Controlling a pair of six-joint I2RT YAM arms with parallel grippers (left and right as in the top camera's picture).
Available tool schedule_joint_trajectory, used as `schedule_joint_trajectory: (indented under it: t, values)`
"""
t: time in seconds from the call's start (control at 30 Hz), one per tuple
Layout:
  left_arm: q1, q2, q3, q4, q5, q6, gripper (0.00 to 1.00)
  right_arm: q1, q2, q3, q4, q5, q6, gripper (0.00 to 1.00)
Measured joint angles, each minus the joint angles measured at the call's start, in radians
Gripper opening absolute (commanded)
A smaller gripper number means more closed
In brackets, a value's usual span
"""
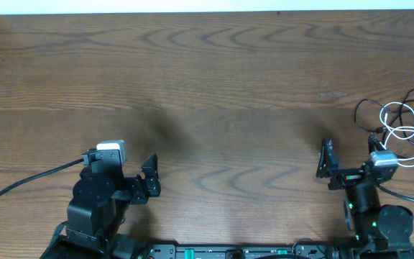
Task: Untangle cables
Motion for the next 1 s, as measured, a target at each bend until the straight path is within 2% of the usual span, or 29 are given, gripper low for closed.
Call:
schedule_joint_trajectory:
  t: [0.27, 0.4, 0.57, 0.73, 1.0]
  values:
    - [0.0, 0.0, 0.0, 0.0, -0.002, 0.0, 0.97, 0.0, -0.06, -0.174, 0.216, 0.006, 0.0, 0.99]
    - [0.0, 0.0, 0.0, 0.0, -0.002, 0.0, 0.97, 0.0, -0.061, -0.196, 0.23, 0.032, 0.0, 0.99]
    - [0.0, 0.0, 0.0, 0.0, -0.002, 0.0, 0.97, 0.0, -0.063, -0.196, 0.213, 0.096, 0.0, 0.99]
    - [0.0, 0.0, 0.0, 0.0, -0.002, 0.0, 0.97, 0.0, -0.064, -0.197, 0.04, 0.114, 0.0, 0.99]
    - [0.0, 0.0, 0.0, 0.0, -0.002, 0.0, 0.97, 0.0, -0.064, -0.197, 0.039, 0.115, 0.0, 0.99]
